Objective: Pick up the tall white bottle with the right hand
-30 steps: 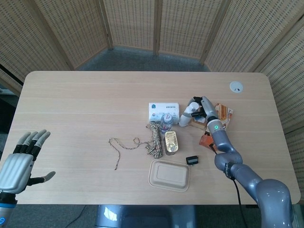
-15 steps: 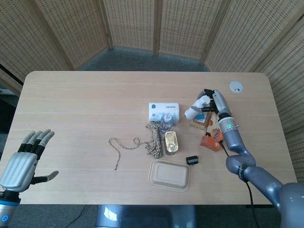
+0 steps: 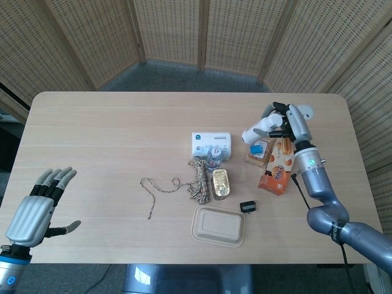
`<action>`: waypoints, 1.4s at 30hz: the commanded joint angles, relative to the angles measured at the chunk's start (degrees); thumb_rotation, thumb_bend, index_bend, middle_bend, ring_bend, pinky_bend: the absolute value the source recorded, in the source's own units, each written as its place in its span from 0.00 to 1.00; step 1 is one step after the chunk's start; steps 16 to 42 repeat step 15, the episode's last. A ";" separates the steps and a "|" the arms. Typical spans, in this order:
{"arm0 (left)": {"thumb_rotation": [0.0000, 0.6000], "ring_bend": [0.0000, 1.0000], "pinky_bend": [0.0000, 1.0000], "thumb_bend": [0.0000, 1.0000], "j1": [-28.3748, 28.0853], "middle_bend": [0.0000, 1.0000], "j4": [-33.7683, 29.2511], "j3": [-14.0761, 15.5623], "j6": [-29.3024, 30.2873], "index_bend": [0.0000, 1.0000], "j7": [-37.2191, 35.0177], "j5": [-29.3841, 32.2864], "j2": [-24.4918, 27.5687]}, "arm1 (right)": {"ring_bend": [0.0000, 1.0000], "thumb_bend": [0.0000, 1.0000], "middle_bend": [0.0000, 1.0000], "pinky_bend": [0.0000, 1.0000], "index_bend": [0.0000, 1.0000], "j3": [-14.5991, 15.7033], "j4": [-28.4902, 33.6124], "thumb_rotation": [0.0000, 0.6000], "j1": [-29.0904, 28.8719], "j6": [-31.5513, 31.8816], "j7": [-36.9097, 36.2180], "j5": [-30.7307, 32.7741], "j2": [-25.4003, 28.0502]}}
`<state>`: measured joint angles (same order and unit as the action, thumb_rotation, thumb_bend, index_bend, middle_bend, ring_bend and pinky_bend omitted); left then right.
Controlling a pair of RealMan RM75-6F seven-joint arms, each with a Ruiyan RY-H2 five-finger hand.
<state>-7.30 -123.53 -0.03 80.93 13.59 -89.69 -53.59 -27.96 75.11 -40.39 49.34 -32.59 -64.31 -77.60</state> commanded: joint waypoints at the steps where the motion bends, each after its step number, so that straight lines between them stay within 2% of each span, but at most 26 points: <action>1: 1.00 0.00 0.00 0.15 0.44 0.00 -0.02 0.28 0.67 0.00 -0.18 -0.67 0.06 | 0.95 0.11 0.92 0.90 0.68 -1.45 4.66 1.00 1.21 1.81 2.09 1.52 3.46; 7: 1.00 0.00 0.00 0.15 1.39 0.00 0.12 0.89 1.93 0.00 -0.88 -1.86 0.68 | 0.95 0.11 0.92 0.90 0.68 -2.16 9.14 1.00 1.87 3.12 3.31 2.45 6.14; 15: 1.00 0.00 0.00 0.15 1.60 0.00 0.48 0.88 2.29 0.00 -2.07 -2.20 1.16 | 0.96 0.11 0.92 0.90 0.68 -2.38 11.60 1.00 1.81 3.92 4.30 3.40 7.54; 42: 1.00 0.00 0.00 0.15 1.60 0.00 0.48 0.88 2.29 0.00 -2.07 -2.20 1.16 | 0.96 0.11 0.92 0.90 0.68 -2.38 11.60 1.00 1.81 3.92 4.30 3.40 7.54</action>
